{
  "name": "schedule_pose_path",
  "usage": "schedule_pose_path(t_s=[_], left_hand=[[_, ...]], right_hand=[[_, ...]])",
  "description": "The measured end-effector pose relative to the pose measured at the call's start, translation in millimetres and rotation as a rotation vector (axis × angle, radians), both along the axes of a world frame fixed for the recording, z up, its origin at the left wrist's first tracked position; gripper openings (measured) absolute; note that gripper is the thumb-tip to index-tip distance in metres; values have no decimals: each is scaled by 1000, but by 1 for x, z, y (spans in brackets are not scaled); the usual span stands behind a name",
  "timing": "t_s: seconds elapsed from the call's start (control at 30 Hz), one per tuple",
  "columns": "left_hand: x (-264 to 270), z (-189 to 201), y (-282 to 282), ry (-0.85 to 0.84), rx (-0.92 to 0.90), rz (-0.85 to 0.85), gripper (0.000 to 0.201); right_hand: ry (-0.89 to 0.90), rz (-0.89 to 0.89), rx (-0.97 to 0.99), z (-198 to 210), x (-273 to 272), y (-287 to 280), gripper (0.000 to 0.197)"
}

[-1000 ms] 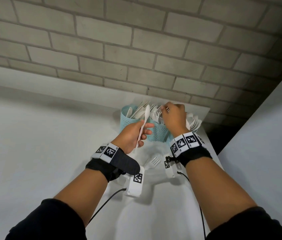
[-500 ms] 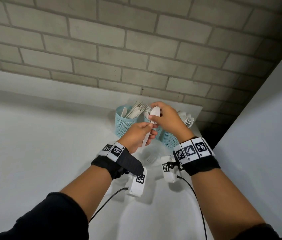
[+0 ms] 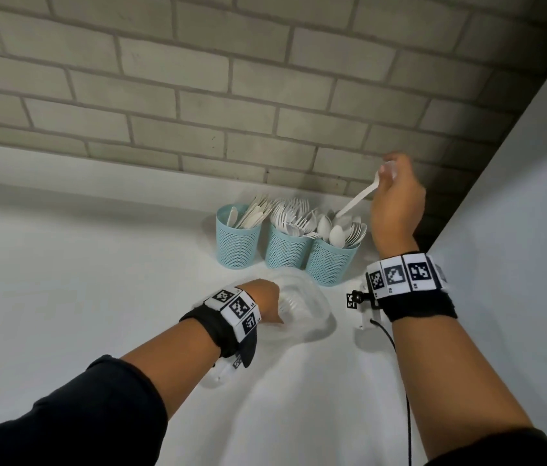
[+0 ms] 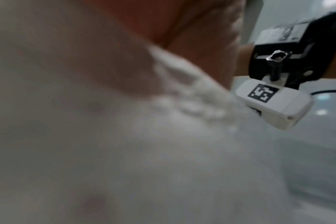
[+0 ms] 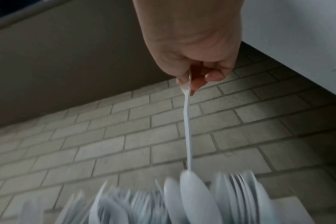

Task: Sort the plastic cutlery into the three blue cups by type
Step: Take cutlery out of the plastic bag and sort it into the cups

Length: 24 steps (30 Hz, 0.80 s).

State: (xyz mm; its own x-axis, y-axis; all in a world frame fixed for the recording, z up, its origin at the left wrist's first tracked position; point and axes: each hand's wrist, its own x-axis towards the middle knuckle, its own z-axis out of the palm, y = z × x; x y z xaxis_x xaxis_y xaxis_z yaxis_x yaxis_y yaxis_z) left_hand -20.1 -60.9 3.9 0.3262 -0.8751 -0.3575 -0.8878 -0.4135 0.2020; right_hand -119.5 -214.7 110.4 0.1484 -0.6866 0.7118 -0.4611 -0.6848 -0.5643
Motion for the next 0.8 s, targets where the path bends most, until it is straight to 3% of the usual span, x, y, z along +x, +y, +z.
schedule_pose_path(t_s=[0.07,0.2,0.3,0.37,0.43,0.5,0.53,0.57,0.67,0.73,0.8], left_hand=[[-2,-9,-1,-14,13,12,57],[0,-18,-2,-7,-4,43,61],[4,-20,-1,13,-29,42,52],[7,-21,-1,20,-35,48,48],[8,-19,-1,20,-33,54,45],[7,-16,0,42,-18,69,40],[8,-15,-1,60,-4,76,33],[8,-15,-1,74,-4,79,23],[4,-16,0,104,-22,147,31],[1,-16,2,108,-32,134,30],[1,-16,4,100,-6,125,36]], right_hand=[[142,-12,-30,-19,4,-6,26],[600,-25,48,-68,10,-19,28],[725,21,127,-77,12,-19,32],[679,28,105,-69,12,-12,31],[487,70,-28,-60,11,3,28],[316,254,-53,-54,11,22,27],[304,395,39,-53,12,33,28],[361,532,181,-53,13,43,28],[696,755,537,-65,18,60,27],[938,710,569,-79,20,64,29],[1071,620,560,-91,20,66,37]])
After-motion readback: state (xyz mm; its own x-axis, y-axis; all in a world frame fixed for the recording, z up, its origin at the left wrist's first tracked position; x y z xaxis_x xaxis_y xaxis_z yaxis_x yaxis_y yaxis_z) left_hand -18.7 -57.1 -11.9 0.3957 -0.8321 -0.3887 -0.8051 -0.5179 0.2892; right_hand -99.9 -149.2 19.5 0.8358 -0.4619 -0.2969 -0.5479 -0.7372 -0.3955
